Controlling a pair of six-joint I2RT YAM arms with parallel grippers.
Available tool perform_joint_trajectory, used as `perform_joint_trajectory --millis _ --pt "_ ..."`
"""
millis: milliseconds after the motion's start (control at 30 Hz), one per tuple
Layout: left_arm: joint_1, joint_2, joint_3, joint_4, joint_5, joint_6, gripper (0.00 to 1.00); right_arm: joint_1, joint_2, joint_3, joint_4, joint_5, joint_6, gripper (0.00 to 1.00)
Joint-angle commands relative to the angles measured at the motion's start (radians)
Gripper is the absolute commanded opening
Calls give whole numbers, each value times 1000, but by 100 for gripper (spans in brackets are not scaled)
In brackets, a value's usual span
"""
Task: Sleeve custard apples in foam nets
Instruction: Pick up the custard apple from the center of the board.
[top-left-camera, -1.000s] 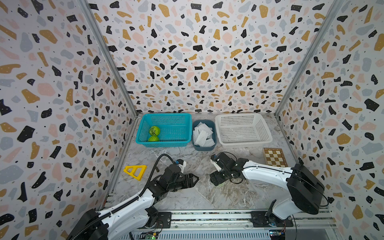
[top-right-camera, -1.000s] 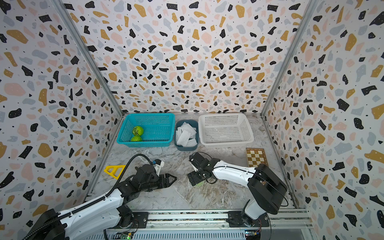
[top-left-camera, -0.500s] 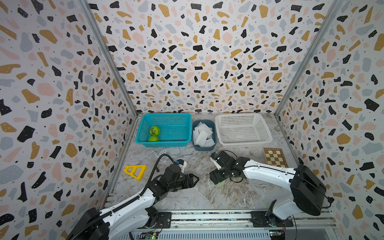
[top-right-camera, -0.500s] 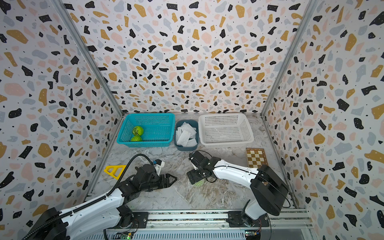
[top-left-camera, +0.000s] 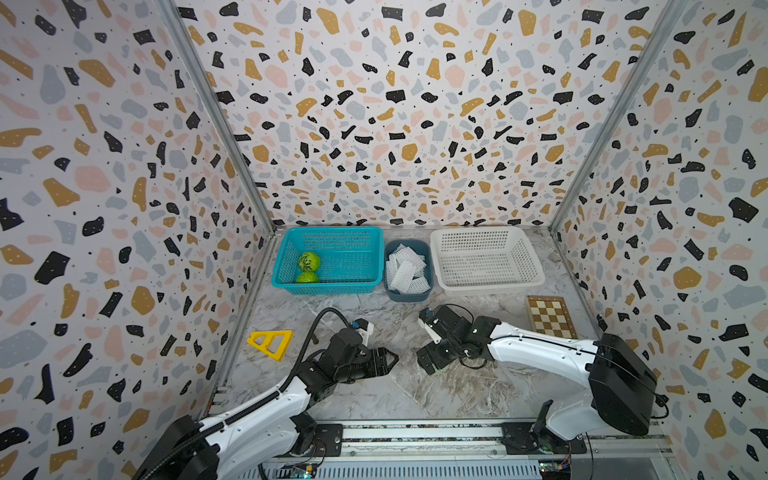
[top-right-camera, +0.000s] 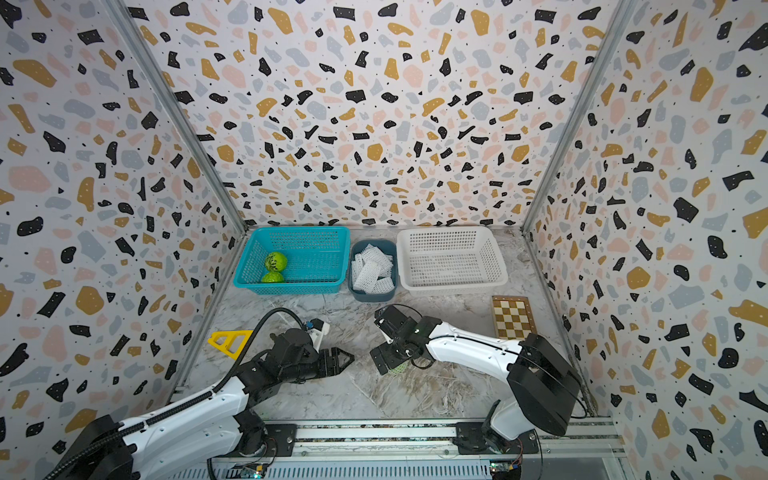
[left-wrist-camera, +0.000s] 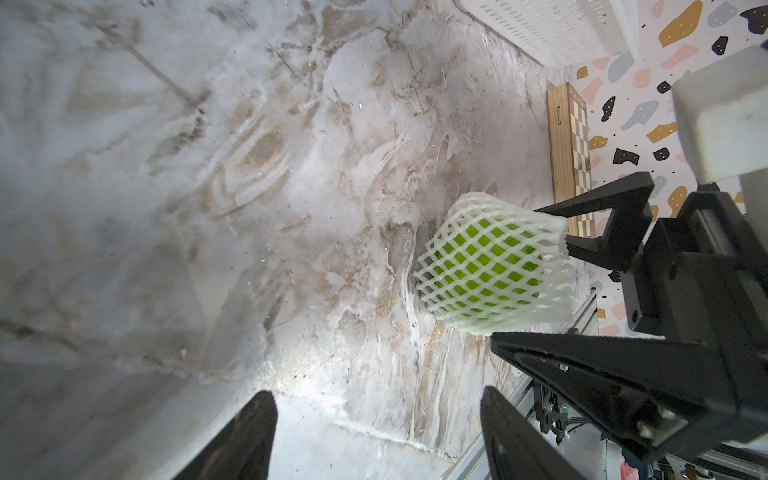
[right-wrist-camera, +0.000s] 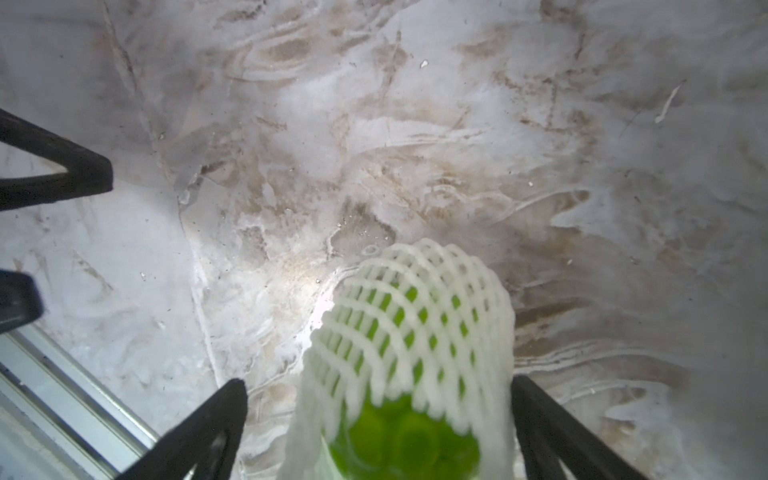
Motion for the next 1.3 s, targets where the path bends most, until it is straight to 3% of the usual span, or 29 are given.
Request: perform_joint_trajectory --millis 0,233,600,900,1267 --pt "6 -6 -10 35 8 -5 76 2 13 -9 -10 13 6 99" --pt "6 -12 -12 32 5 -4 76 4 32 -26 5 29 3 95" --pt "6 -6 -21 50 5 -9 76 5 75 -45 29 30 -12 82" --pt "7 -7 -24 52 6 -10 76 22 112 -50 38 43 -16 87" --pt "7 -11 -18 44 5 -8 75 18 108 -54 63 14 -31 81"
